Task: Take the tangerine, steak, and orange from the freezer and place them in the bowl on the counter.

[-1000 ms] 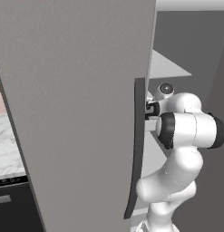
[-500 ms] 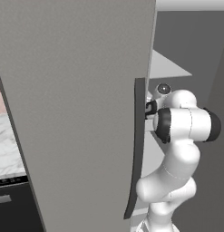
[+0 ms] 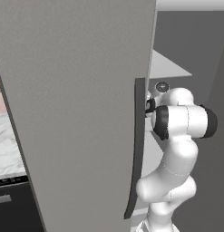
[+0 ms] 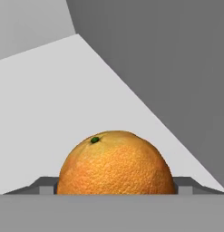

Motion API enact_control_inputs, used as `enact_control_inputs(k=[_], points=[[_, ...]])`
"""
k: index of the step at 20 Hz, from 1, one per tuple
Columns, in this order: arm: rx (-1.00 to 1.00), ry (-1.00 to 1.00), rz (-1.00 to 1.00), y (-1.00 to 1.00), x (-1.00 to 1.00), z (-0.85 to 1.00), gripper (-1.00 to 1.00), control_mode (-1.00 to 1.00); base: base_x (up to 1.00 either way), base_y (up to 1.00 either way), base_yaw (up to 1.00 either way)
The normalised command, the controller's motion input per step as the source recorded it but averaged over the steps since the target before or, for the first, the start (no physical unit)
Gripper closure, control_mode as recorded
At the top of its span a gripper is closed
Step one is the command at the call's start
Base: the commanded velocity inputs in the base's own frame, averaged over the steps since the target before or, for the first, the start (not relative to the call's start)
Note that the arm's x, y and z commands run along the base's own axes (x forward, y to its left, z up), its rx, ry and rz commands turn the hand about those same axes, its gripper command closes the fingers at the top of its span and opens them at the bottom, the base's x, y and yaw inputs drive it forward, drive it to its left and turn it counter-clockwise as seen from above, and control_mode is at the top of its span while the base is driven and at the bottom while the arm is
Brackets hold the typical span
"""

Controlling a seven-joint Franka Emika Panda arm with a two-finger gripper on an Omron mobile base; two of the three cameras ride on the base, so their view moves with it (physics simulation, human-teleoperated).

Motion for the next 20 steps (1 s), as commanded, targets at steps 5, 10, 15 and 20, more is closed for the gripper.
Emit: enact_control_inputs(k=[5,10,15,20], points=[[0.0,0.0,0.0,-0.1,0.03,-0.26,1.0,-1.0,0.0,0.0,0.0],[0.0,0.0,0.0,0.0,-0.27,-0.21,1.0,-1.0,0.0,0.0,0.0],[0.0,0.0,0.0,0.05,-0.57,-0.05,1.0,-1.0,0.0,0.0,0.0],[0.0,0.0,0.04,0.36,-0.67,0.0,1.0,-1.0,0.0,0.0,0.0]])
